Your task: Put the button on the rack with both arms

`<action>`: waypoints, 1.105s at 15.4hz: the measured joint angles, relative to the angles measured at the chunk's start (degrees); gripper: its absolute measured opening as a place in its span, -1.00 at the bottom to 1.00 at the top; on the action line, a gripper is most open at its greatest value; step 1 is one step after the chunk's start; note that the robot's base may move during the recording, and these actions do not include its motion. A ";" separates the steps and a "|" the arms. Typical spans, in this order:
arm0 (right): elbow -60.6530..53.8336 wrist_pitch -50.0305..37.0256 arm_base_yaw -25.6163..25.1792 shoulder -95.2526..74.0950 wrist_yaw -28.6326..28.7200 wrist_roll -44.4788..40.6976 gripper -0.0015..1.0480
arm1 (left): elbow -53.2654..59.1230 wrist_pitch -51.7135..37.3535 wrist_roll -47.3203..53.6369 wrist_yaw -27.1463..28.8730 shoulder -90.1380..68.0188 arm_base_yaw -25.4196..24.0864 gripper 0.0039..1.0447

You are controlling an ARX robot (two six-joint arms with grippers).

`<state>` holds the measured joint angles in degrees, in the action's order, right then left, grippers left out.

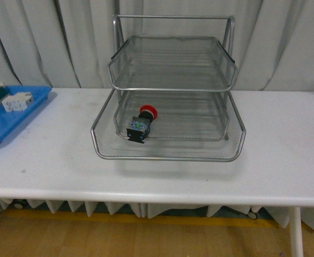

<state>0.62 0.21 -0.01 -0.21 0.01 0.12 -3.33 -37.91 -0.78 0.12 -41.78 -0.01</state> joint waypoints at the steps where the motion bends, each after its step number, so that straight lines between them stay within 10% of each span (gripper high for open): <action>1: 0.00 0.00 0.00 0.00 0.00 0.00 0.87 | 1.95 -2.34 0.00 -0.09 0.37 0.02 -0.97; 17: 0.00 0.00 0.00 0.00 0.00 0.00 0.87 | 2.82 24.72 0.00 -0.09 28.79 0.02 -0.97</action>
<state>0.62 0.21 -0.01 -0.21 0.01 0.12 -0.51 -13.19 -0.78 0.03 -12.99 0.01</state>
